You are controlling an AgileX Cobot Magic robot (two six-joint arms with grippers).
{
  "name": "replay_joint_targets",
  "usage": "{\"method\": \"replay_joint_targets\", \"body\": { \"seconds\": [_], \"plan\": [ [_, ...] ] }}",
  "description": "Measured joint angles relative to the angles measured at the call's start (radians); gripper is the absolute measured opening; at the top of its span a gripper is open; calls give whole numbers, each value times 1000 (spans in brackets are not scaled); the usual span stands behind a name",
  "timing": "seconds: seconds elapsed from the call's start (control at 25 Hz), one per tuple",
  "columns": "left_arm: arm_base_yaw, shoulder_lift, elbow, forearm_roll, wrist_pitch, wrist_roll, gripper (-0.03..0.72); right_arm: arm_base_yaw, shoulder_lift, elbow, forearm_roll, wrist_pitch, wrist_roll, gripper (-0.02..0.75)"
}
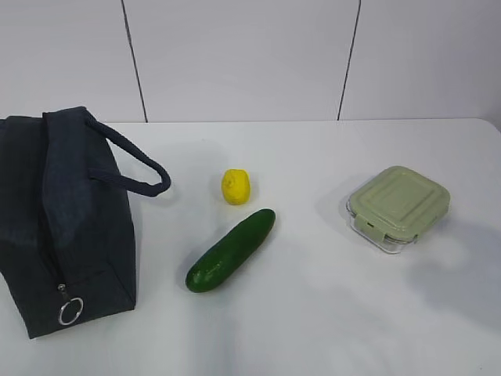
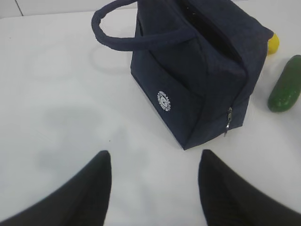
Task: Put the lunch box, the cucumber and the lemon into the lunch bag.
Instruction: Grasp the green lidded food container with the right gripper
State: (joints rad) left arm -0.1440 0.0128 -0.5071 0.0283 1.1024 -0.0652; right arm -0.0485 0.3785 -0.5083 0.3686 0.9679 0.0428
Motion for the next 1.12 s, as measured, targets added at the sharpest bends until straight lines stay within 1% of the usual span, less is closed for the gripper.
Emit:
{"method": "replay_joint_targets", "body": {
  "seconds": [0.2,0.32,0.48,0.6,0.72,0.92,1.12],
  "plan": [
    [0,0,0,0,0,0,406,0,112,0,34,-115,52,513],
    [0,0,0,0,0,0,389,0,212,0,61,-142,73,512],
    [0,0,0,0,0,0,361,0,308,0,122,-179,82,512],
    [0,0,0,0,0,0,338,0,373,0,189,-212,79,512],
    [0,0,0,0,0,0,316,0,457,0,306,-229,19,513],
    [0,0,0,0,0,0,279,-6,619,0,554,-304,-121,512],
    [0,0,0,0,0,0,264,-53,784,0,845,-318,-378,500]
  ]
}}
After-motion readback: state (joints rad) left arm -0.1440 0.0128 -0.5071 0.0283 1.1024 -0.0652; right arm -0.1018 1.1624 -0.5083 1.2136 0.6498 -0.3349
